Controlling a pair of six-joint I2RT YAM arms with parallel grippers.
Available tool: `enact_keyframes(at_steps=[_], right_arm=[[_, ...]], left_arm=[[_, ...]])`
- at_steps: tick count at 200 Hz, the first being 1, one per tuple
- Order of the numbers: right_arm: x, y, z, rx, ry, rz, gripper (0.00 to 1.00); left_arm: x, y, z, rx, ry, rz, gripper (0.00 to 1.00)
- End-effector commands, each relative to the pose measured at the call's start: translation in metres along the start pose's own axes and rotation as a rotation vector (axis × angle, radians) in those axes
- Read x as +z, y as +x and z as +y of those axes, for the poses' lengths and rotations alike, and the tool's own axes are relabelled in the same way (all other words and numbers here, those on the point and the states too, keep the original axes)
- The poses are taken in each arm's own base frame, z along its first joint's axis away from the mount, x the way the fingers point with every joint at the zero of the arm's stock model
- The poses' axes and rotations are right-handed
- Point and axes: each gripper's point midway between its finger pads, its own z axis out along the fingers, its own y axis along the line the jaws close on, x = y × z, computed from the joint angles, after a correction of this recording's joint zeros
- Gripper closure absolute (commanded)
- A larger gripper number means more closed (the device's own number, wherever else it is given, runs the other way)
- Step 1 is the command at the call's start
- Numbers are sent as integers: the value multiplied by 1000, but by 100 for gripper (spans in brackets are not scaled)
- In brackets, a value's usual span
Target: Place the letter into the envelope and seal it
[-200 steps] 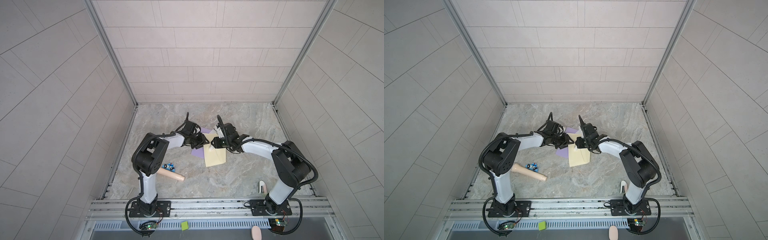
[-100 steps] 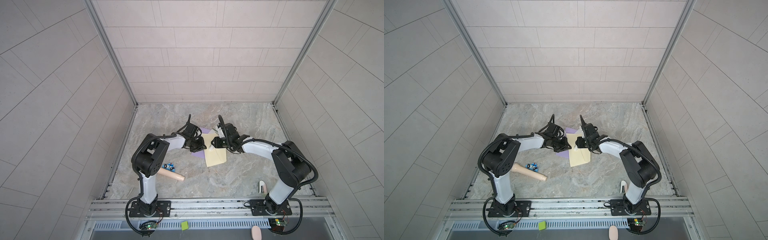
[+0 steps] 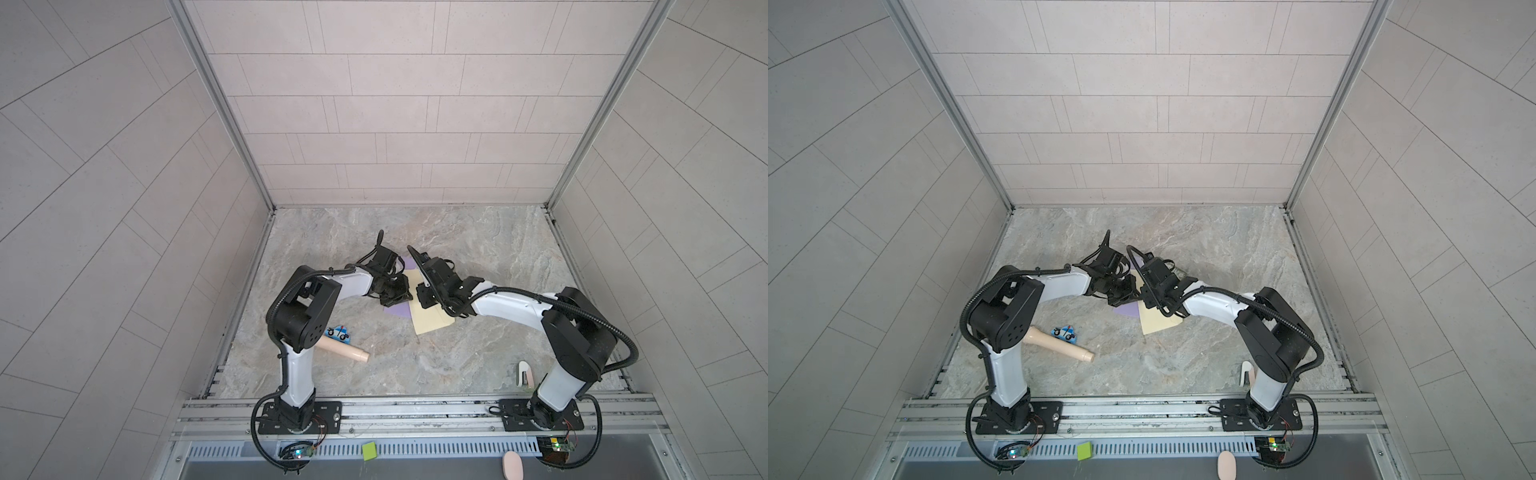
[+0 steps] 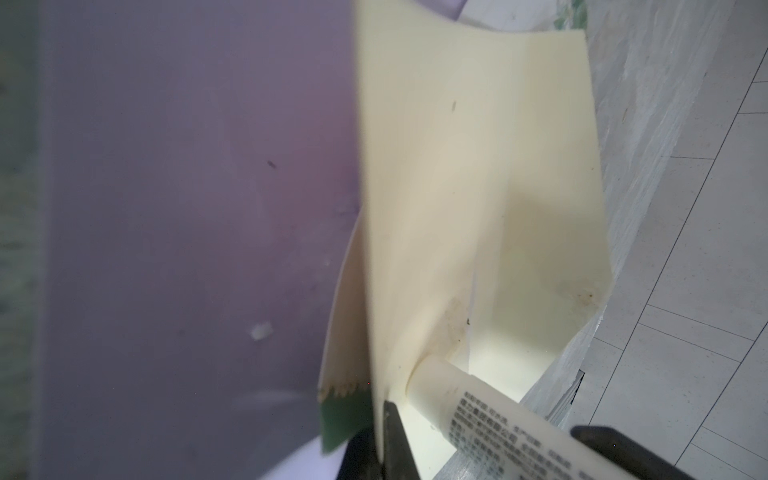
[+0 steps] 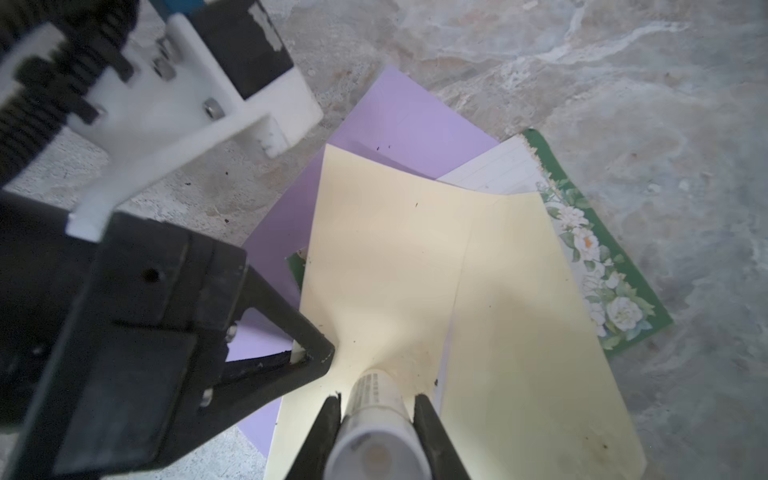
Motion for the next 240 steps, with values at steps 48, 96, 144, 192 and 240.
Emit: enact_keyframes(at_steps=[48, 96, 144, 192, 240], right_arm=[[-4, 66, -67, -76, 306, 219, 100], [-9, 51, -48, -52, 197, 179, 100], [-44, 11, -17, -21, 14, 40, 100], [-27, 15, 0, -40, -36, 66, 100], [-11, -1, 10, -64, -46, 46, 100]], left_arm=[[7, 3, 20, -30, -104, 15, 100], [8, 1, 22, -29, -114, 6, 100], [11, 0, 21, -23, -114, 3, 100], [16, 2, 16, -17, -104, 13, 100], [17, 2, 13, -14, -97, 14, 100]])
